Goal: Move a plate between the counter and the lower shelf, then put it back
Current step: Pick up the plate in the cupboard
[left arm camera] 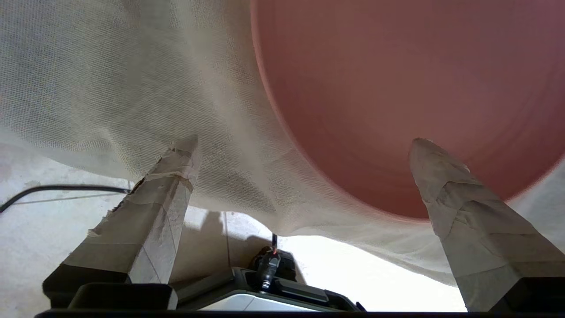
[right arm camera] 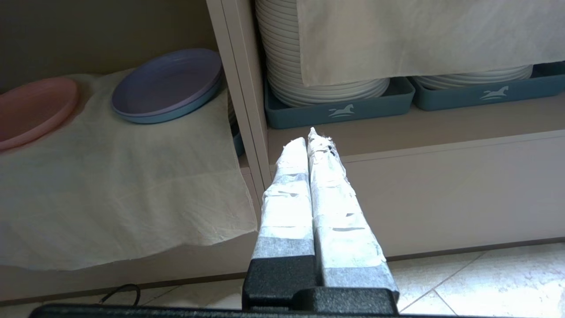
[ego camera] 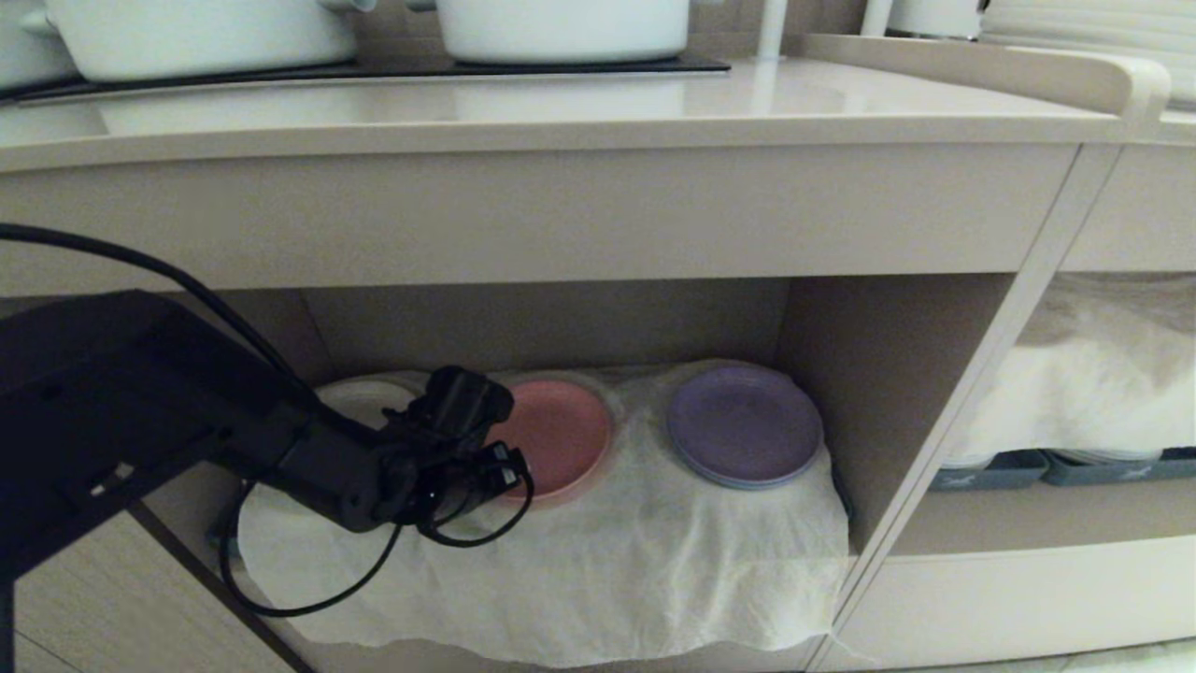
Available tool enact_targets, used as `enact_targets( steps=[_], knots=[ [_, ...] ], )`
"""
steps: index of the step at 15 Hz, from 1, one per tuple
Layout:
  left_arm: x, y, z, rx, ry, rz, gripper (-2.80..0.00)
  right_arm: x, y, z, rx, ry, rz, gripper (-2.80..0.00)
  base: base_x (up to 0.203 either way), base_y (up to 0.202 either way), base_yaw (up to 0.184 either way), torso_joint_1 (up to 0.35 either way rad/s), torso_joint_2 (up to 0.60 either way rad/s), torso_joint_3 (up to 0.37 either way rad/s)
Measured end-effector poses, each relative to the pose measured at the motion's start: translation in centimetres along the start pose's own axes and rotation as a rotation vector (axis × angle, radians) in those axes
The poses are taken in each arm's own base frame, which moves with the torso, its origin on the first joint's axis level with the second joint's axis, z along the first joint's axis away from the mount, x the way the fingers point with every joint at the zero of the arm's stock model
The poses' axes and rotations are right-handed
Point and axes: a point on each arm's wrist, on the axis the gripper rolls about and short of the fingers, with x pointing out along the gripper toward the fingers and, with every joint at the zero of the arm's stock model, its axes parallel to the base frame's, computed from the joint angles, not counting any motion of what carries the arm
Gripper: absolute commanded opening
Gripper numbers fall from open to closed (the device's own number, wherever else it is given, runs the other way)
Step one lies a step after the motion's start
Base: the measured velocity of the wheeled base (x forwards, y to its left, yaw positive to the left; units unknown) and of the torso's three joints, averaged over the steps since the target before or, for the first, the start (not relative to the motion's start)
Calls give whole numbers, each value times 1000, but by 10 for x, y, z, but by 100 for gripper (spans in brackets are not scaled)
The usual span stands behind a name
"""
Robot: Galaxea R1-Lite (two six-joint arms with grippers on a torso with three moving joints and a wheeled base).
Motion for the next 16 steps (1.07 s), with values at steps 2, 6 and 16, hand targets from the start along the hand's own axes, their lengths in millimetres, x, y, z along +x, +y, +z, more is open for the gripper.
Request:
enact_targets(
  steps=[2, 6, 16],
  knots=[
    [4, 2, -1, 8, -11, 26, 0, 0, 0, 0, 0, 0, 0, -280, 0, 0, 0, 0, 0, 0],
    [7, 0, 0, 11, -16, 29, 0, 0, 0, 0, 1, 0, 1, -280, 0, 0, 0, 0, 0, 0],
    [15, 1, 4, 15, -8, 54, 0, 0, 0, 0, 0, 0, 1, -280, 0, 0, 0, 0, 0, 0]
  ],
)
